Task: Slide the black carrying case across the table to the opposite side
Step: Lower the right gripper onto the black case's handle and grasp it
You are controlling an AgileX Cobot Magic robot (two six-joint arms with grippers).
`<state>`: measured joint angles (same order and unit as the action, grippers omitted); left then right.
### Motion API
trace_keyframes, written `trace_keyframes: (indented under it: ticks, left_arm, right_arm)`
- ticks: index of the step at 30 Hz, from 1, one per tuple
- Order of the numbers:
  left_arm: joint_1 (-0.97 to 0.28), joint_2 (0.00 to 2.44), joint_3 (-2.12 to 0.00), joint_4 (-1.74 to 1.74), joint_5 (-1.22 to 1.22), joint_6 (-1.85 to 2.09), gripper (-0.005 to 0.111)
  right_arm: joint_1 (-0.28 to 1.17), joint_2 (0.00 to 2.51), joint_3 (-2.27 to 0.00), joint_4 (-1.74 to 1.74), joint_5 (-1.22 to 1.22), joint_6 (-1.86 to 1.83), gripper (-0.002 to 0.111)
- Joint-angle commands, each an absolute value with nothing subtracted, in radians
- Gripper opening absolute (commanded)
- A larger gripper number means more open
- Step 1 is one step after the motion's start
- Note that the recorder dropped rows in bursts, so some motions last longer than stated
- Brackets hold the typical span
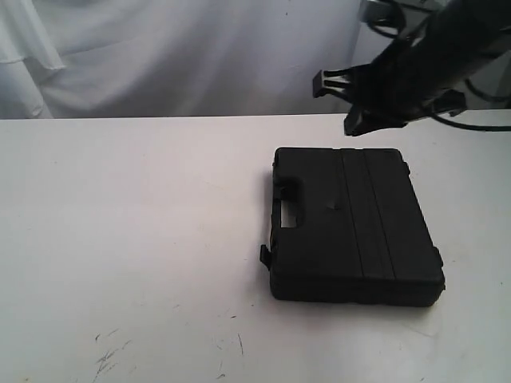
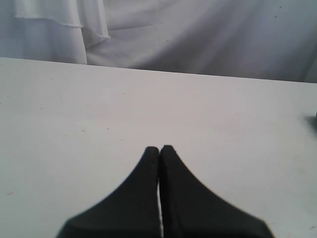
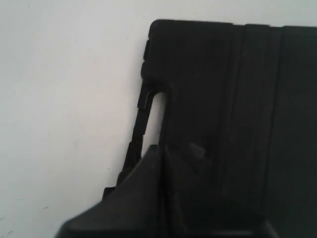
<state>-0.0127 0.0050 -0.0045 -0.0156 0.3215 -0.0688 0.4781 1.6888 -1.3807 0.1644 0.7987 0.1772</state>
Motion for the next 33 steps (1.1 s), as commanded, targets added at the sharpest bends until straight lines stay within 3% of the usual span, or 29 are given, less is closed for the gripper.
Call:
trace_keyframes:
  ticks: [1,15,24,33]
  left_arm:
    - [-0.010,0.000,0.000,-0.016,0.314,-0.070,0.000]
    - [-0.010,0.000,0.000,-0.016,0.314,-0.070,0.000]
    - [-0.010,0.000,0.000,-0.016,0.314,-0.070,0.000]
    - [-0.010,0.000,0.000,-0.016,0.314,-0.070,0.000]
  right_arm:
    - [0.531,1.802,-1.477,0.162,0.859,0.215,0.000]
    - [0.618,2.130,-1.820,0.042,1.055,0.394,0.001]
    - [0.666,2.187,-1.843,0.042,1.045,0.423,0.034]
    - [0.678,2.248,-1.843,0.000,1.054,0.515,0.035]
